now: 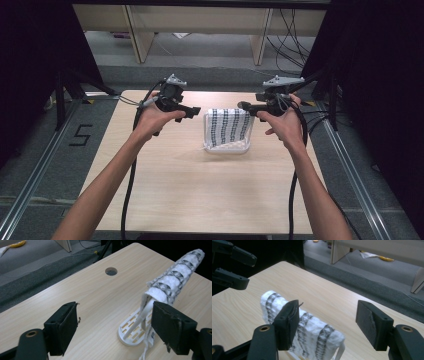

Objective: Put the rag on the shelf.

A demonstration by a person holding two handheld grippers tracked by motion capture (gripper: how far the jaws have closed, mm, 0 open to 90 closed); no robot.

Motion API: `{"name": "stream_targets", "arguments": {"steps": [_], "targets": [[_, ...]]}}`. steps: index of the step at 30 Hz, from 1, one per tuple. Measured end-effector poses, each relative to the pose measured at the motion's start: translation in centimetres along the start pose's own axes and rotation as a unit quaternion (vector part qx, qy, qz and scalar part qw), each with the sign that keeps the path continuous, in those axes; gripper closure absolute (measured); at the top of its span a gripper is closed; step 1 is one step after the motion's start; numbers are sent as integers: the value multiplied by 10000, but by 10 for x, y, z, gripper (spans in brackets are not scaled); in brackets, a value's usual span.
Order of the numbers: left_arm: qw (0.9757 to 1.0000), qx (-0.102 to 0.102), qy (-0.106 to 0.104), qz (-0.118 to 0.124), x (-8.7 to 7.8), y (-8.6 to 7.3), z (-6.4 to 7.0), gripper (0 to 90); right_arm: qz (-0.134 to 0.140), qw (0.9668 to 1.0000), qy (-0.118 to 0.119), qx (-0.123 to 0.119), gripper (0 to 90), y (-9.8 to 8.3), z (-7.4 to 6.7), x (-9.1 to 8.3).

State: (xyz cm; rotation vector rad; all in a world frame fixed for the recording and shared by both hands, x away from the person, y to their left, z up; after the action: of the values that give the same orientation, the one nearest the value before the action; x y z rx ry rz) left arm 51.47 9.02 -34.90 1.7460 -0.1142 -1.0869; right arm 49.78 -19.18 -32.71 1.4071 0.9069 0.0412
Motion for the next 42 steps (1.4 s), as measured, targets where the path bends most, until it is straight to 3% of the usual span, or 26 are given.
{"name": "stream_targets", "arguments": {"steps": [7, 14, 15, 18, 21, 22, 25, 29, 34, 42], "targets": [[9998, 184, -45, 6, -7, -17, 15, 209, 72, 9998, 103, -131, 345, -10, -6, -6], [9997, 201, -144, 85, -15, -32, 25, 203, -20, 9998, 163, -132, 338, -25, -11, -10], [9997, 210, -120, 80, -16, -33, 26, 203, -38, 9999, 141, -48, 338, -27, -13, -10], [9995, 225, -165, 122, -19, -40, 31, 203, -10, 9997, 129, -224, 337, -32, -11, -10], [9995, 207, -190, 166, -22, -45, 35, 204, -104, 9996, 178, -176, 333, -39, -13, -11], [9995, 207, -190, 166, -22, -45, 35, 204, -114, 9998, 146, -90, 331, -41, -14, -12], [9992, 229, -227, 219, -27, -53, 39, 203, -85, 9996, 162, -219, 321, -45, -13, -13], [9990, 226, -255, 293, -30, -62, 41, 203, -17, 9996, 260, -108, 314, -52, -17, -17], [9988, 158, -265, 387, -34, -73, 40, 203, 4, 9995, 276, -177, 303, -60, -20, -24], [9990, 196, -298, 264, -36, -93, 45, 203, -11, 9992, 380, -116, 294, -75, -24, -29]]}}
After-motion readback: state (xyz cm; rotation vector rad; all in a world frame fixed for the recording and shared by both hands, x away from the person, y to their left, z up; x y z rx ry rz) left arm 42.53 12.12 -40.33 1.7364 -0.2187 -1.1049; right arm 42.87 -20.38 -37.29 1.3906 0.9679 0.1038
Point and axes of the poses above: each handheld gripper's, and its own axes: x roughly forward along the jaws, y roughly out of its top, z roughly to its right, the point moved 3 cm from there along x, roughly forward along the jaws, and after that the axes turned 5 degrees about x, right-handed, at the moved point
